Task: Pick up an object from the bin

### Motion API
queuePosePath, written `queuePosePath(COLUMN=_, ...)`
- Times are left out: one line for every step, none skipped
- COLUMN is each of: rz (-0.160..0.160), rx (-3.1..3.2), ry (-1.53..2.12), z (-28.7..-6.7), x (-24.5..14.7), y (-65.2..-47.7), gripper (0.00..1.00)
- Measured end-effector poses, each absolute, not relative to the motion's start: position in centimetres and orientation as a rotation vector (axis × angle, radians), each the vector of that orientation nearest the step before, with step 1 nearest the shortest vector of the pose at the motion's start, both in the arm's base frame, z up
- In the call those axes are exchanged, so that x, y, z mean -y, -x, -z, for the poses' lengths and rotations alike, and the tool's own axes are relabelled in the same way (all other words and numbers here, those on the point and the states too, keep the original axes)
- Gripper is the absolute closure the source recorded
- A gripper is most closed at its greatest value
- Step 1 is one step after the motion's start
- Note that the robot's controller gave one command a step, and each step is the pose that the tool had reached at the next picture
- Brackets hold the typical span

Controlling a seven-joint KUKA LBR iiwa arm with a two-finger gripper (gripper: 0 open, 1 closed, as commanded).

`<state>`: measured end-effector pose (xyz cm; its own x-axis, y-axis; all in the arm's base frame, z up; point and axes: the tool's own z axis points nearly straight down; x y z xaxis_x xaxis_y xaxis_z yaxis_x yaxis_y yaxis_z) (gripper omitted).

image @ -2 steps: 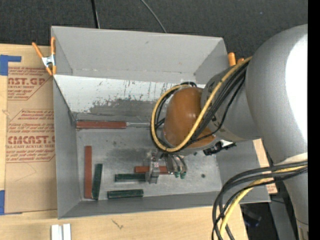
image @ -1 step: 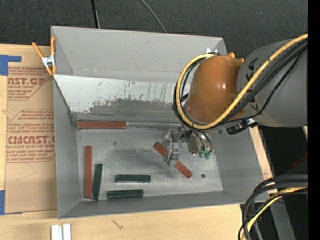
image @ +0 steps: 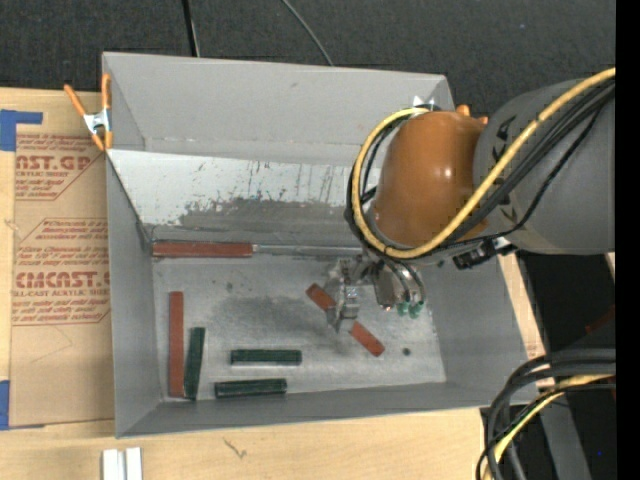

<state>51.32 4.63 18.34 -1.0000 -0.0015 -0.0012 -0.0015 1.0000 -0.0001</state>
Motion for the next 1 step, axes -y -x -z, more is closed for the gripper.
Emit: queuePosePath(rz=0.0, rx=-3.145, ry=0.1, z=-22.07, x=-3.76, y=-51.34, gripper=1.0)
